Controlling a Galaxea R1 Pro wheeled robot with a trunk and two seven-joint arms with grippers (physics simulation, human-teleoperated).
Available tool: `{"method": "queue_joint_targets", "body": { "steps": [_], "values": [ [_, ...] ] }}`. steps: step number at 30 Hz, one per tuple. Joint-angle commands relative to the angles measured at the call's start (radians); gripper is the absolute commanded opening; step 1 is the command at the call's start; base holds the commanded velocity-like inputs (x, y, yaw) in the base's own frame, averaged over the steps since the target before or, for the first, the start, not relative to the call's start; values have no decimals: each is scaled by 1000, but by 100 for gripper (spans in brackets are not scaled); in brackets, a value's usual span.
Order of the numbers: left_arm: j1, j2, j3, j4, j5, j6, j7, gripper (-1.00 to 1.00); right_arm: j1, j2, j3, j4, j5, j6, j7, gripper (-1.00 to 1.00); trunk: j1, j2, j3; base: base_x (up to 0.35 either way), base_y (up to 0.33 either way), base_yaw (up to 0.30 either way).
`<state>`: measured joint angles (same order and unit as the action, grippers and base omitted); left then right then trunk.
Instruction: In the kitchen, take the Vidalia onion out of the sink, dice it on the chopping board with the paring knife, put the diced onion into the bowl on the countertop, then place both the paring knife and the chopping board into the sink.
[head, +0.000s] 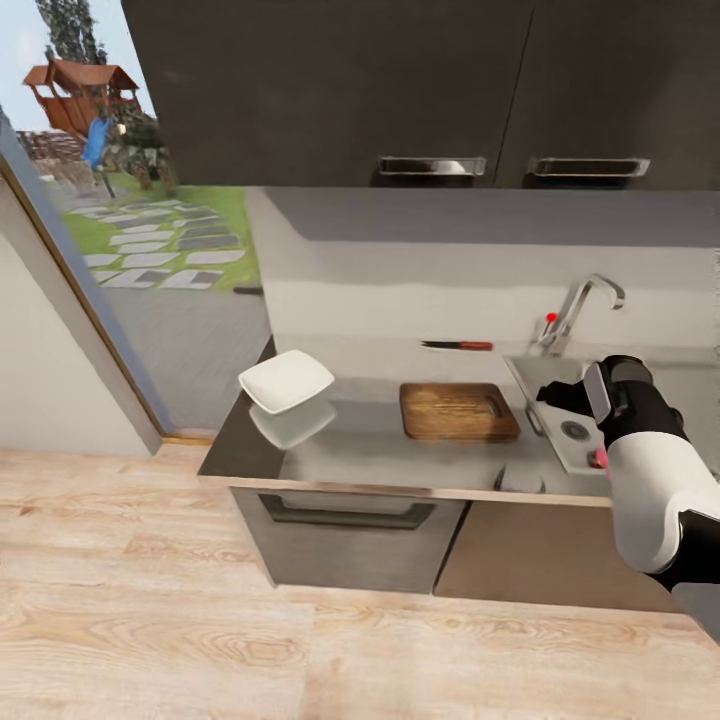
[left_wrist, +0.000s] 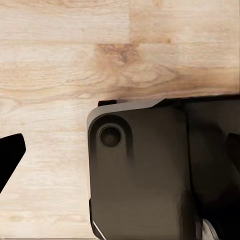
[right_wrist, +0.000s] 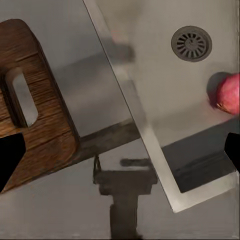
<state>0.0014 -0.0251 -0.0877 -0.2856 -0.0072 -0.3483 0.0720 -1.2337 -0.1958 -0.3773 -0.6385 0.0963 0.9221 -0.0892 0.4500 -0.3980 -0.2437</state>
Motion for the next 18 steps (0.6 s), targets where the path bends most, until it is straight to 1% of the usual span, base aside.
{"method": "queue_joint_targets", "body": {
  "steps": [1,13,18],
  "values": [
    [0,1,-7,-1,-1,-1,8,100,-1,1,-3,0,9,4,5,100,0,-2,-2,-318,0,0],
    [0,1,-7,-1,-1,-1,7,100,0,2,-3,8,11,2,5,100,0,-2,-2,-319,0,0],
    [0,1,-7,0,0,-1,7,100,0,1,-5,36,12,-9,5,100,0,-2,-2,-321,0,0]
  ]
}}
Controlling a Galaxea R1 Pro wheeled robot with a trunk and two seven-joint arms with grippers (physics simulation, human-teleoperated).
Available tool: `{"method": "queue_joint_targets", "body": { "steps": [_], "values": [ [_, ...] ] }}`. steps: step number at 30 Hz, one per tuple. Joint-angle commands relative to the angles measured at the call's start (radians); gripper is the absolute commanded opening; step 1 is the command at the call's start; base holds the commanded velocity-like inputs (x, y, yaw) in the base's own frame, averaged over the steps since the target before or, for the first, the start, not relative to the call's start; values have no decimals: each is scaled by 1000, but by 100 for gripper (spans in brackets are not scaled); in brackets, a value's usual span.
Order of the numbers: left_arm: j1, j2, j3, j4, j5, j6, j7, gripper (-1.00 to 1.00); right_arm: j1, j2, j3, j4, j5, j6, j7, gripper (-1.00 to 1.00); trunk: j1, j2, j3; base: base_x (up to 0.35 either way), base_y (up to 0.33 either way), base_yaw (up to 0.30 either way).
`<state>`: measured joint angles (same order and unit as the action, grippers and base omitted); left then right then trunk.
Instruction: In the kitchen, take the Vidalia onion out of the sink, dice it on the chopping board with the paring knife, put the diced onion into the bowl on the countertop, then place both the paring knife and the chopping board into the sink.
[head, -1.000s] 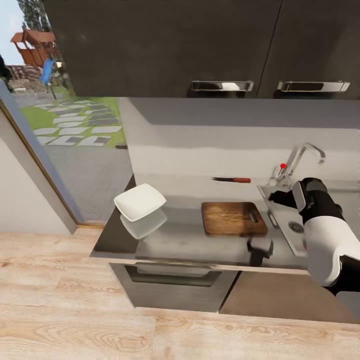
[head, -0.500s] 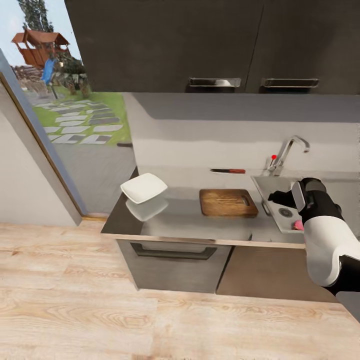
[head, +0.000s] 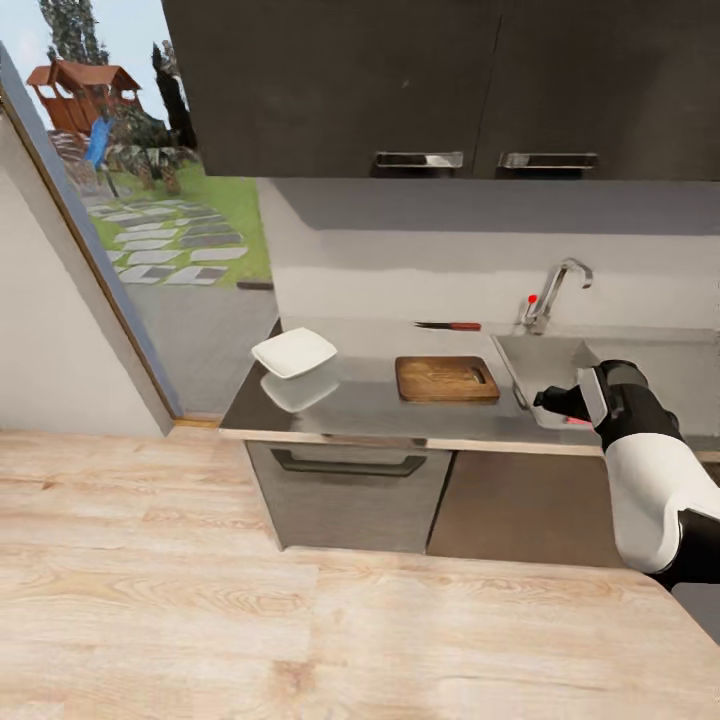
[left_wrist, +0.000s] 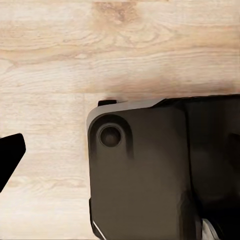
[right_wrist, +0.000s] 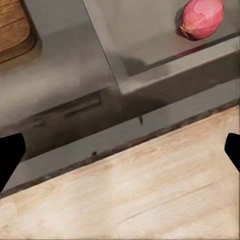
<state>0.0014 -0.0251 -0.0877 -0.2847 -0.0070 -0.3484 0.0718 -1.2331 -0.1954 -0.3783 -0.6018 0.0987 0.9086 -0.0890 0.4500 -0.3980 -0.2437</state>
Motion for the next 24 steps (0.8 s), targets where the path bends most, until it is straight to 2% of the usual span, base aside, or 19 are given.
{"method": "queue_joint_targets", "body": {
  "steps": [1,7,16,17,18,19,22,24],
  "values": [
    [0,1,-7,-1,-1,-1,8,100,-1,1,-4,1,10,4,5,100,0,-2,-2,-321,0,0],
    [0,1,-7,-1,-1,-1,8,100,-1,-2,-4,73,11,-34,5,100,0,-2,-2,-321,0,0],
    [0,1,-7,-1,-1,-1,8,100,-1,-5,-4,291,18,-234,3,100,0,-2,-2,-298,0,0],
    [0,1,-7,-1,-1,0,8,100,-1,-6,-4,359,25,-300,3,100,0,-2,-2,-108,0,0],
    [0,1,-7,-1,-1,0,8,100,0,-11,-4,464,45,-402,3,100,0,-2,-2,-44,0,0],
    [0,1,-7,-1,-1,0,8,100,3,-14,-3,508,57,-456,3,100,0,-2,-2,-28,0,0],
    [0,1,-7,-1,-1,0,8,100,48,-17,-2,553,75,-548,6,100,0,-2,-2,-16,0,0],
    [0,1,-7,-1,-1,-1,8,100,118,-18,-1,568,81,-599,9,100,0,-2,-2,-7,0,0]
  ]
}}
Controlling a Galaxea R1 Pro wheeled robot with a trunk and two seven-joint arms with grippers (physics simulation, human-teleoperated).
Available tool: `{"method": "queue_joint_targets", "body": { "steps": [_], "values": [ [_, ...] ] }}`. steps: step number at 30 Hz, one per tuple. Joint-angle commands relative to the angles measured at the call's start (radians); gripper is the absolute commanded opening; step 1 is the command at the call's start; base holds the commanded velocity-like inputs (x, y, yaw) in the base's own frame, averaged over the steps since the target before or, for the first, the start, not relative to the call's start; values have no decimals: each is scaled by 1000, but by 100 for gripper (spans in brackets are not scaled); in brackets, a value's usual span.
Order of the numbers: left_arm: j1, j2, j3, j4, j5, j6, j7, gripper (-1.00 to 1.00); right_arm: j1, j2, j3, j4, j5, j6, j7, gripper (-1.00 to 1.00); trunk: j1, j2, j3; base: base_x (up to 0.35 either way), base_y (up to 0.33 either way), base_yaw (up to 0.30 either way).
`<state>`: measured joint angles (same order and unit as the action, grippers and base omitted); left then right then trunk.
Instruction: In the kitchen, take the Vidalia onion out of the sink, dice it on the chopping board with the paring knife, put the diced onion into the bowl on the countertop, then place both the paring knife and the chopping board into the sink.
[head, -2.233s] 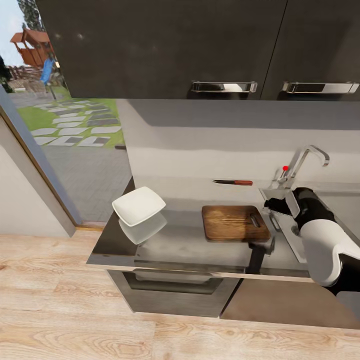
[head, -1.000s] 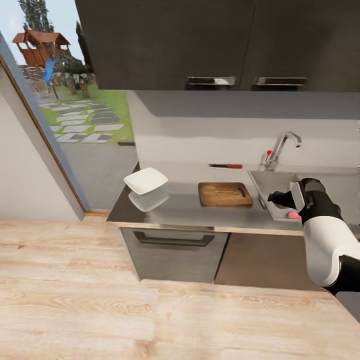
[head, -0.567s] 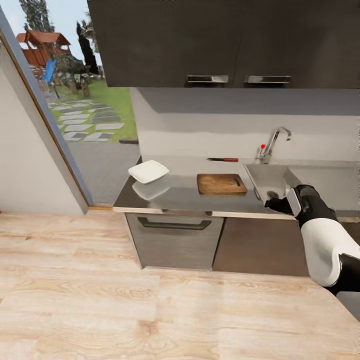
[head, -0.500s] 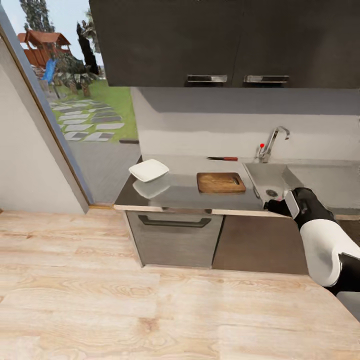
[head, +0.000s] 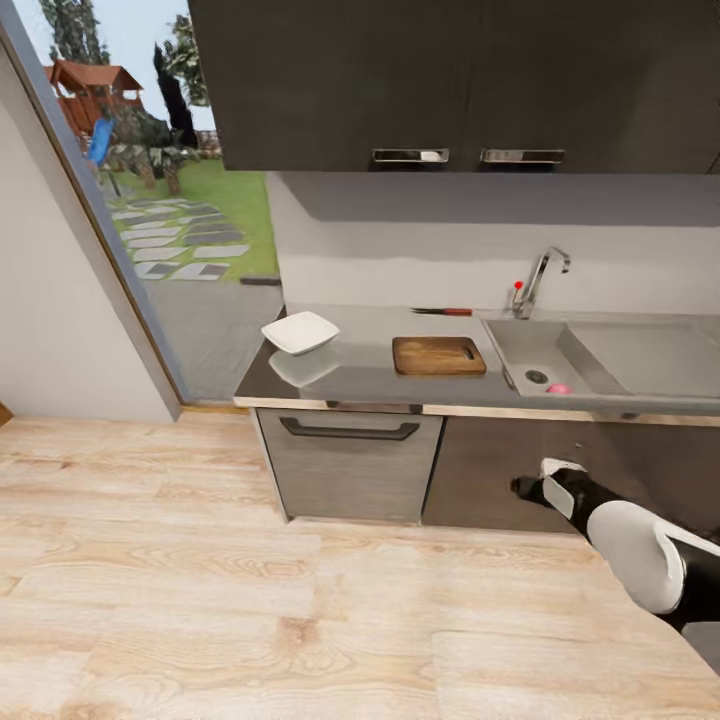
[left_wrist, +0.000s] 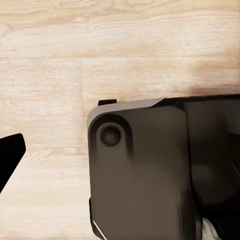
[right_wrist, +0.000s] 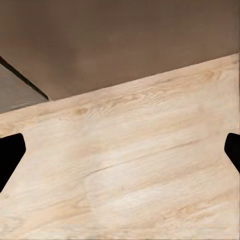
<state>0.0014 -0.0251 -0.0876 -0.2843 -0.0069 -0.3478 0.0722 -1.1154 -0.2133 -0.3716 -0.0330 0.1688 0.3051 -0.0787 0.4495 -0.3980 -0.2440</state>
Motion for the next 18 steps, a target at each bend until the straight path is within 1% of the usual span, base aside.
{"method": "queue_joint_targets", "body": {
  "steps": [1,2,3,4,5,6,7,8,9,10,11,12,13,14,15,18],
  "values": [
    [0,1,-7,-1,-1,-1,8,100,148,6,-7,10,15,-119,6,100,0,-2,-1,-2,0,0],
    [0,1,-7,-1,-1,-1,8,100,174,9,-6,11,15,-150,8,100,0,-2,-1,-1,0,0],
    [0,1,-7,-1,-1,-1,8,100,230,16,-6,12,16,-220,14,100,0,-2,-1,0,0,0],
    [0,1,-7,-1,-1,-1,8,100,260,21,-6,13,16,-258,17,100,0,-2,-1,0,0,0],
    [0,1,-6,-1,-1,-1,8,100,320,34,-6,13,16,-336,24,100,0,-2,-1,0,0,0],
    [0,1,-6,-1,-1,-1,8,100,350,43,-6,14,16,-376,27,100,0,-2,-1,0,0,0],
    [0,1,-6,-1,0,-1,8,100,408,62,-6,15,17,-453,31,100,0,-2,-1,0,0,0],
    [0,1,-6,-1,0,-1,8,100,435,73,-5,15,19,-489,33,100,0,-2,-1,0,0,0],
    [0,1,-6,-1,0,-1,8,100,486,98,-5,15,24,-557,35,100,0,-2,-1,0,0,0],
    [0,1,-6,-1,0,-1,8,100,509,110,-5,15,27,-588,36,100,0,-2,-1,0,0,0],
    [0,1,-6,1,0,-1,8,100,549,134,-5,15,37,-643,36,100,0,-2,0,0,0,0],
    [0,1,-5,1,1,-1,8,100,565,145,-5,15,43,-667,36,100,0,-2,1,0,0,0],
    [0,1,-5,2,1,-1,8,100,591,165,-4,16,54,-705,37,100,0,-2,2,0,0,0],
    [0,1,-5,2,1,-1,8,100,601,173,-4,16,59,-719,37,100,0,-2,3,0,0,0],
    [0,1,-4,3,1,-1,8,100,618,188,-4,16,67,-738,37,100,0,-2,3,0,0,0],
    [0,1,-4,3,1,-2,8,100,637,203,-4,16,75,-758,37,100,0,-2,4,0,-19,0]
  ]
}}
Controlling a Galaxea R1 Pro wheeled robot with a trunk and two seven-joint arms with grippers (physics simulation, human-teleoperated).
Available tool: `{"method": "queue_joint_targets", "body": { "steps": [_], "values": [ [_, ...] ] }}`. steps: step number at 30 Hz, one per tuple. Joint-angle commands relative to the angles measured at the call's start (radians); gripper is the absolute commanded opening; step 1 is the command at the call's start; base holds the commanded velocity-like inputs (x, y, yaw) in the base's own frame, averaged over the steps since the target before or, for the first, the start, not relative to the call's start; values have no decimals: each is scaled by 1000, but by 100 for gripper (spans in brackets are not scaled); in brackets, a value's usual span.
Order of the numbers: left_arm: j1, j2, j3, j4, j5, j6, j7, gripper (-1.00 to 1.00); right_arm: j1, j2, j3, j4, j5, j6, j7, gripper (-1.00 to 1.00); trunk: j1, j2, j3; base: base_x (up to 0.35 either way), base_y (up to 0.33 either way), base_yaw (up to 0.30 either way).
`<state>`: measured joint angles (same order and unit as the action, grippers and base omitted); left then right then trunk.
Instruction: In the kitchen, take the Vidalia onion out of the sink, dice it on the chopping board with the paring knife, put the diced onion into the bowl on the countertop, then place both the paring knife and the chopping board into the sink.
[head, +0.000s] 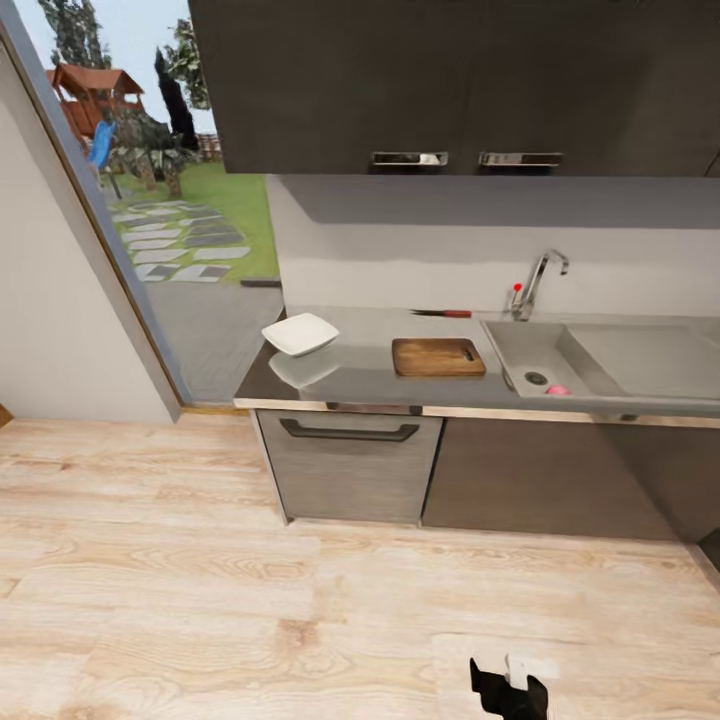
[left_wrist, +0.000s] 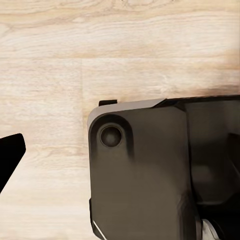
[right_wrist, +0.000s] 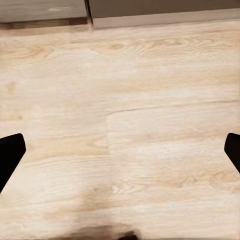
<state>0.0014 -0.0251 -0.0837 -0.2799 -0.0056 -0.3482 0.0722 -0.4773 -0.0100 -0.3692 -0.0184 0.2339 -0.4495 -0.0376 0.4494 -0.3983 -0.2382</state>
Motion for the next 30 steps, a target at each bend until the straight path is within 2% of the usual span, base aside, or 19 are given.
{"method": "queue_joint_targets", "body": {
  "steps": [1,8,30],
  "values": [
    [0,1,-7,-1,-1,-1,8,100,2,2,-7,1,11,-6,-4,100,1,-2,-1,0,-83,0],
    [0,0,-6,-2,1,-2,8,100,12,7,-8,2,16,-15,-4,100,1,-2,-1,48,-226,-76],
    [0,-3,-5,-2,0,-1,9,100,13,10,-7,2,16,-15,-4,100,1,-2,14,135,-299,-209]
  ]
}}
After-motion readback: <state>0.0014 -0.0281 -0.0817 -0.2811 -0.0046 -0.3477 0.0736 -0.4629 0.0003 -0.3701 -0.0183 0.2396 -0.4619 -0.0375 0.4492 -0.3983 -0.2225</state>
